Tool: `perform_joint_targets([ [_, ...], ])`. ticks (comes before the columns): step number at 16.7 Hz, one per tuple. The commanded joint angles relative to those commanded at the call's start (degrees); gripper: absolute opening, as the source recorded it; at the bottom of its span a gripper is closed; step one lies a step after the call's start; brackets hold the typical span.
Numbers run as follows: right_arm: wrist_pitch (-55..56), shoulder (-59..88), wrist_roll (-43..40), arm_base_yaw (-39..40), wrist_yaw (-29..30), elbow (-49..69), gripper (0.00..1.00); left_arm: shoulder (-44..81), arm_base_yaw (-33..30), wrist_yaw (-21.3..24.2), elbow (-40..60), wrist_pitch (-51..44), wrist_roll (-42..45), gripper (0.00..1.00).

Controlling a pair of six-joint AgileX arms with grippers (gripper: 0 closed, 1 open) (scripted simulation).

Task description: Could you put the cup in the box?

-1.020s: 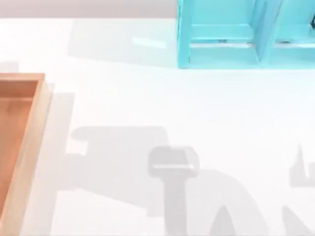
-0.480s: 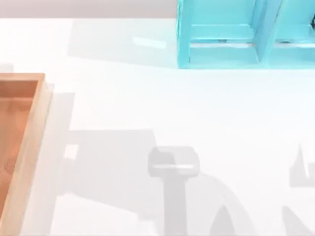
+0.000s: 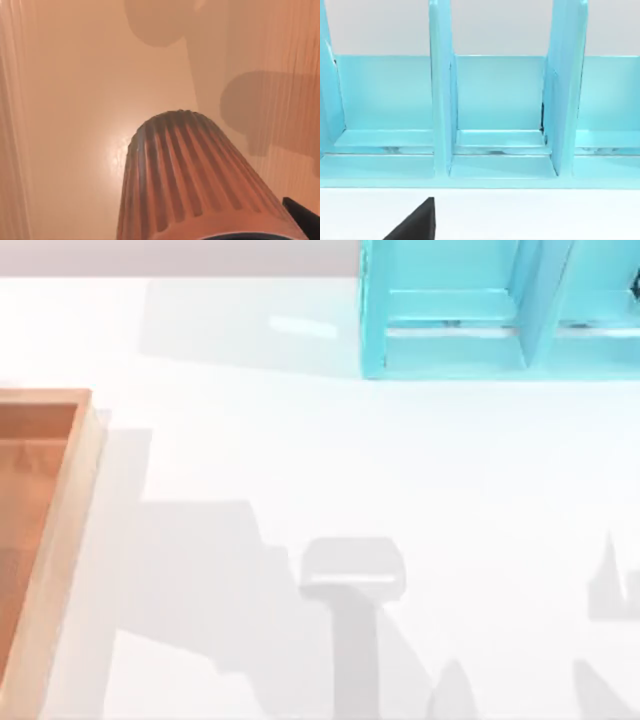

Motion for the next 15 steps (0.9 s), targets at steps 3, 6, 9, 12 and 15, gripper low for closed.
perform_joint_targets([
  [3, 0.0, 0.0, 0.0, 0.0, 0.0, 0.0, 1.0, 0.4, 0.2, 0.0, -3.9, 3.9, 0.3, 0.0],
  [6, 0.0, 0.0, 0.0, 0.0, 0.0, 0.0, 1.0, 0.4, 0.2, 0.0, -4.1, 4.0, 0.3, 0.0],
  [9, 0.0, 0.0, 0.0, 0.0, 0.0, 0.0, 1.0, 0.4, 0.2, 0.0, -4.1, 4.0, 0.3, 0.15],
  [12, 0.0, 0.0, 0.0, 0.0, 0.0, 0.0, 1.0, 0.4, 0.2, 0.0, -4.1, 4.0, 0.3, 0.38],
  [15, 0.0, 0.0, 0.0, 0.0, 0.0, 0.0, 1.0, 0.4, 0.2, 0.0, -4.1, 4.0, 0.3, 0.6],
])
